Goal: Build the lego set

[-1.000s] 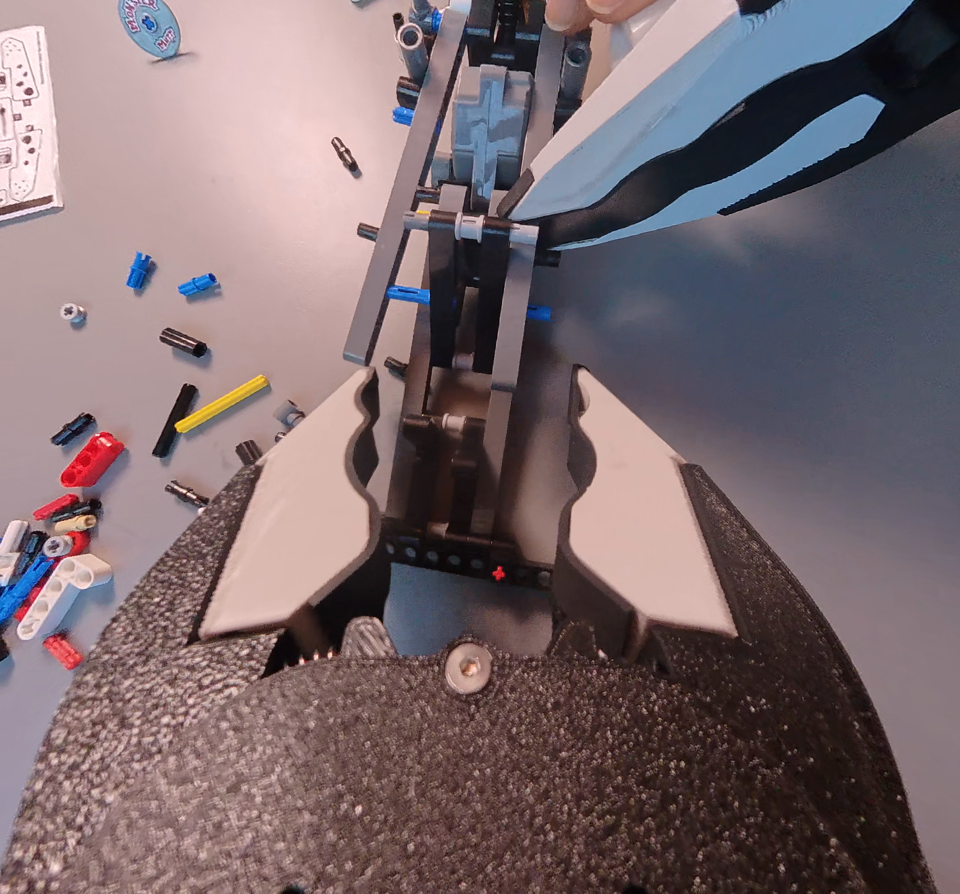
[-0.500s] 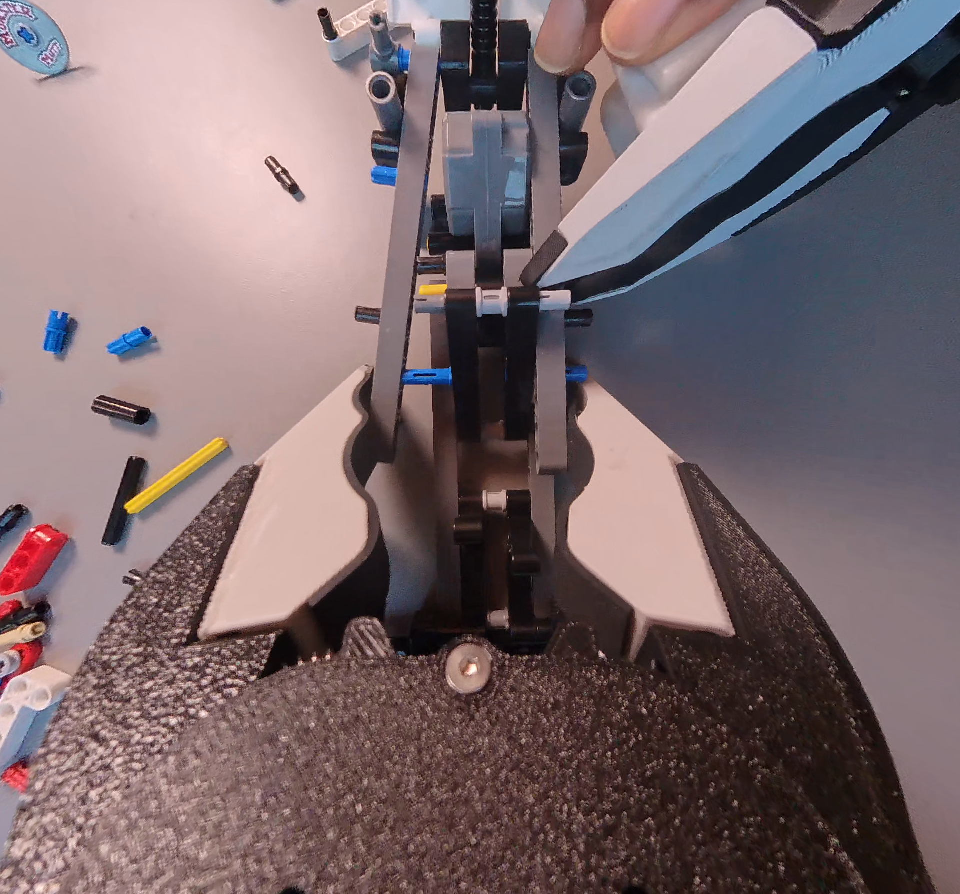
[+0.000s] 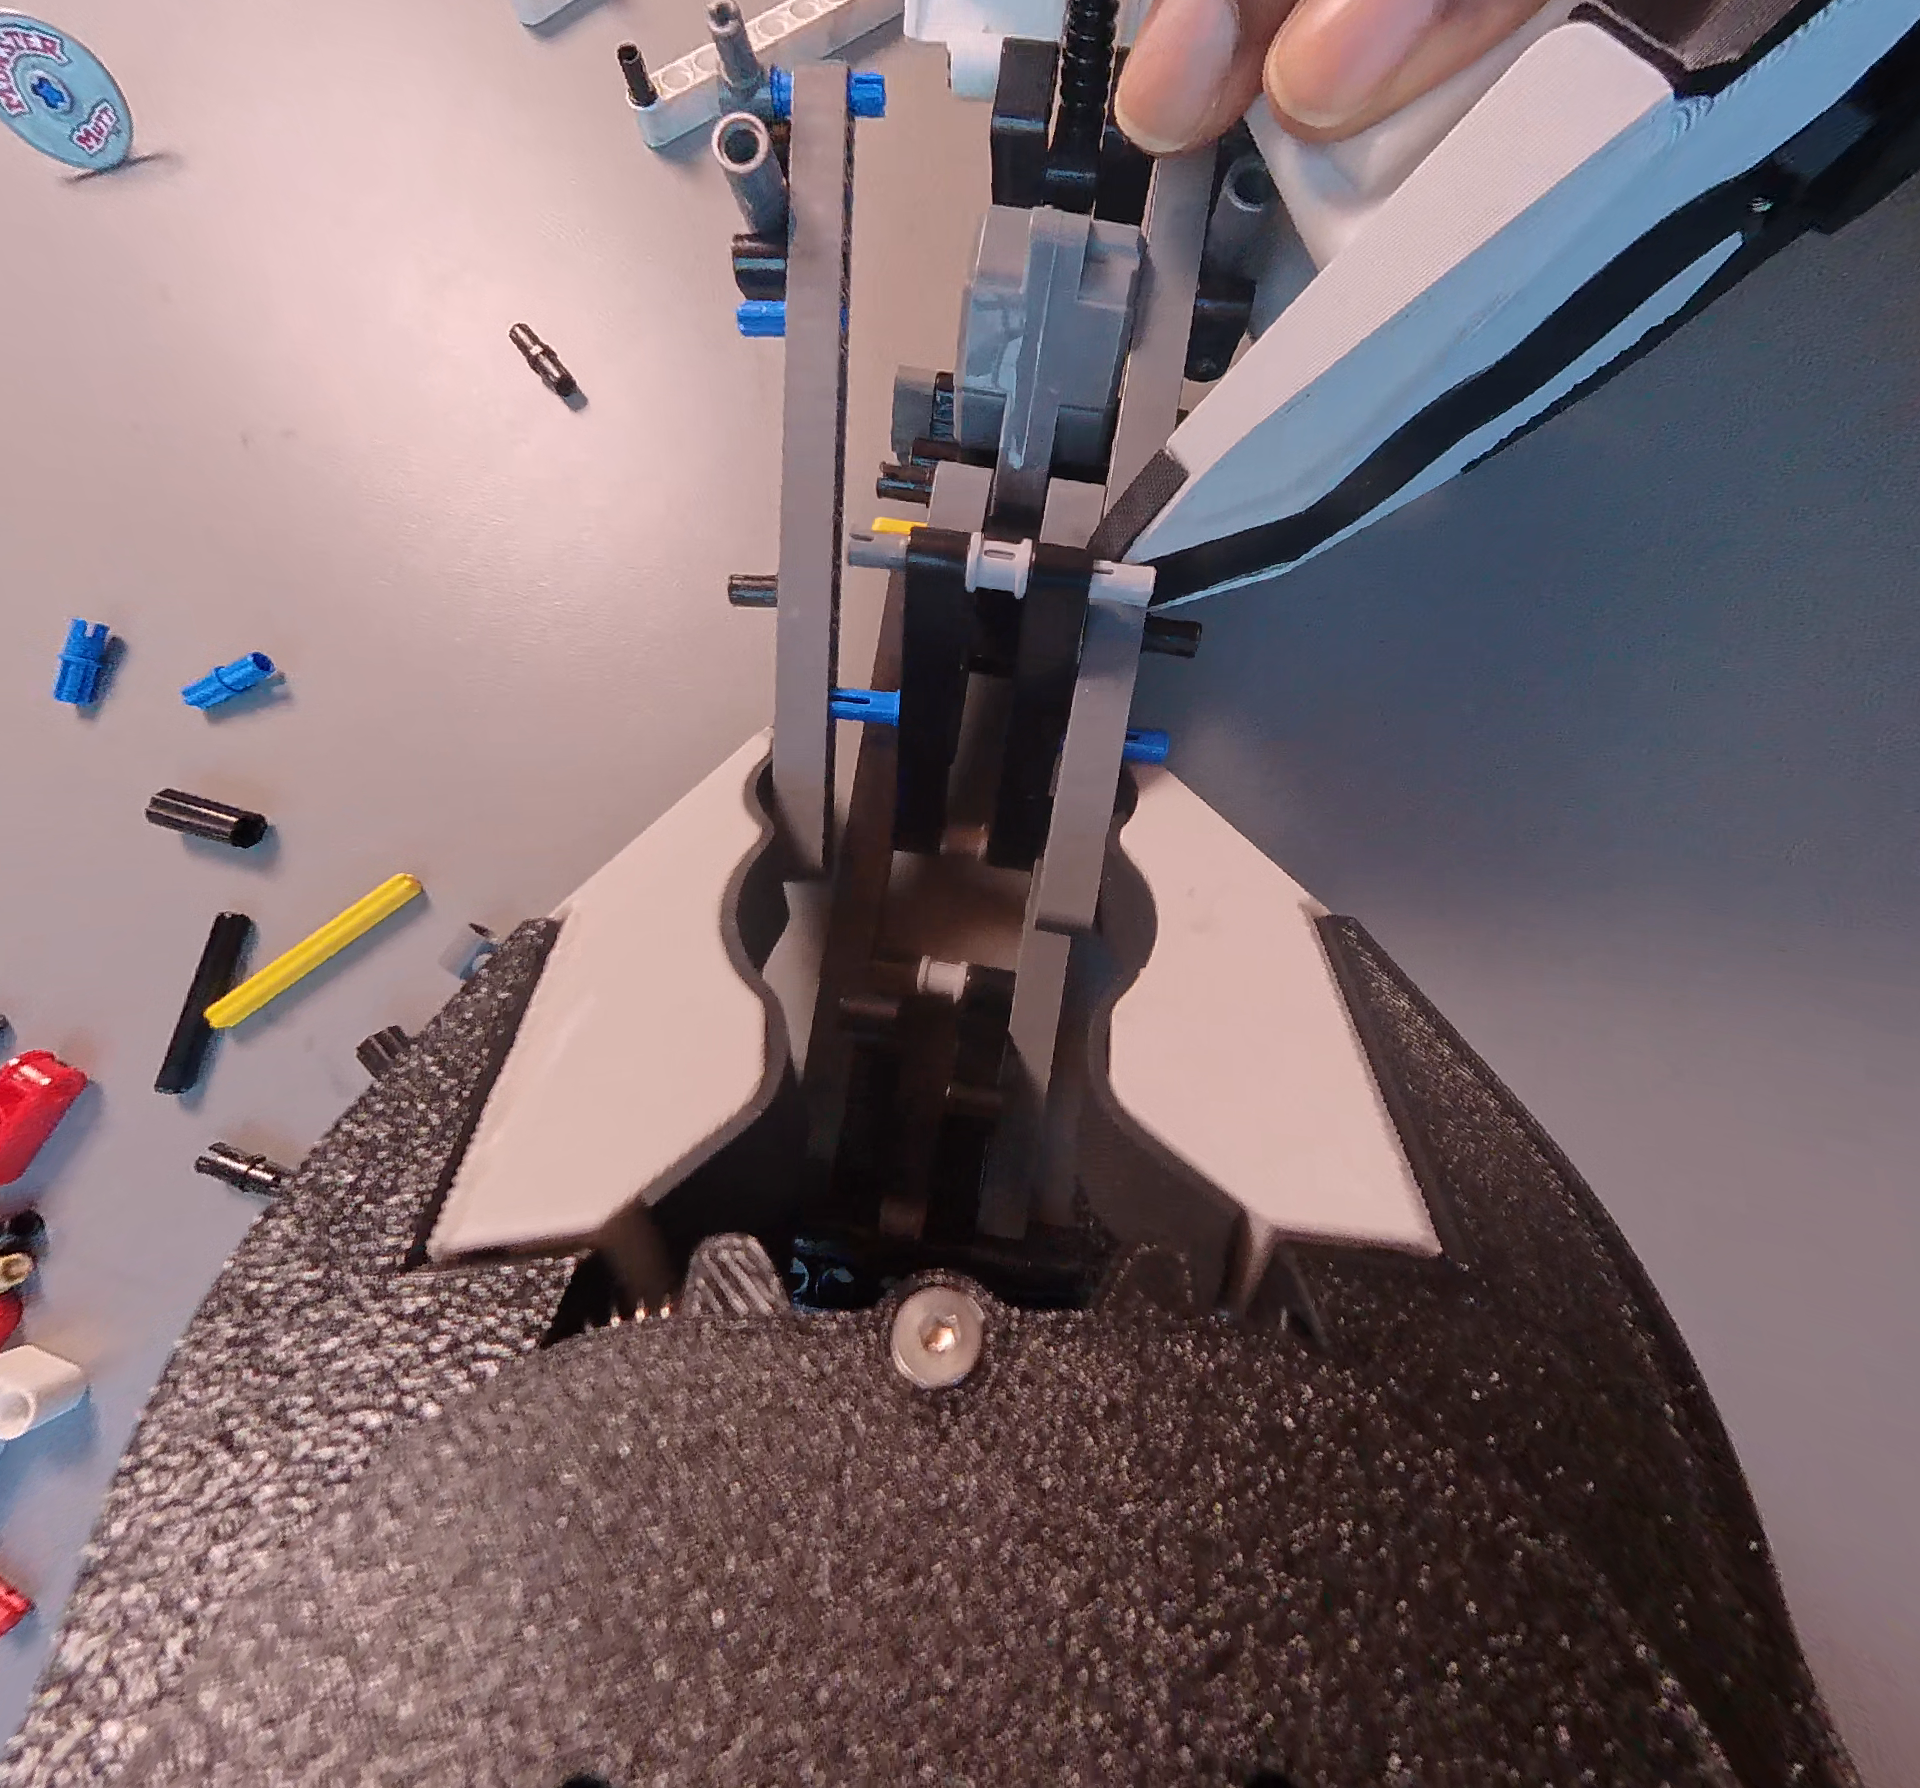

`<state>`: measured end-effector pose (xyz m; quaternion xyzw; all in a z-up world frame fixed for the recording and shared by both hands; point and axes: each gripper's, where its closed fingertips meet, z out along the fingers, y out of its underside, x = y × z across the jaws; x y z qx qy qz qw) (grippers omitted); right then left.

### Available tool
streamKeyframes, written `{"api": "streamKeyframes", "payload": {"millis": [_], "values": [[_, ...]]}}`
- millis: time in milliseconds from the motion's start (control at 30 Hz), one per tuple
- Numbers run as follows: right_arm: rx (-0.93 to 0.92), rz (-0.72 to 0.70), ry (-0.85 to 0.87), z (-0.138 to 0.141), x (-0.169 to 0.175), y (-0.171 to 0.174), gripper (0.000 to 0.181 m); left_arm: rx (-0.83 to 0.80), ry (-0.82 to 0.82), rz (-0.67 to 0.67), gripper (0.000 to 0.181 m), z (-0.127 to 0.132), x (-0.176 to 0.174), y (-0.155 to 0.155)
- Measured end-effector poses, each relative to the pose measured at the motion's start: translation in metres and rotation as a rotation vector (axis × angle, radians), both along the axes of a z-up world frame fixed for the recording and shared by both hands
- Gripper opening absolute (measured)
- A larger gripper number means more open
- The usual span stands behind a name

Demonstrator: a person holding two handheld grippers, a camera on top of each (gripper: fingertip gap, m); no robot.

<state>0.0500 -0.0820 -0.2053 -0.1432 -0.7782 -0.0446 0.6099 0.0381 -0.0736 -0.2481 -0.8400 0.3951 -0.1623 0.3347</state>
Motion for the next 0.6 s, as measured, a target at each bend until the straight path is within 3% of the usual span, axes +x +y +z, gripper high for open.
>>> {"api": "streamKeyframes", "payload": {"millis": [300,367,500,600], "values": [[-0.007,-0.001,0.031,-0.001,0.004,-0.003,0.007,0.037,0.027,0.003,0.078,0.005,-0.008,-0.006],[-0.007,0.015,0.035,-0.001,0.007,-0.005,0.007,0.009,0.002,-0.008,0.074,0.008,-0.009,-0.014],[-0.007,0.064,0.036,-0.001,0.016,-0.013,0.008,-0.093,-0.212,-0.073,0.069,0.035,-0.007,-0.033],[-0.021,0.103,0.032,-0.001,0.026,-0.020,0.008,-0.135,-0.372,-0.006,0.047,0.057,-0.018,-0.020]]}}
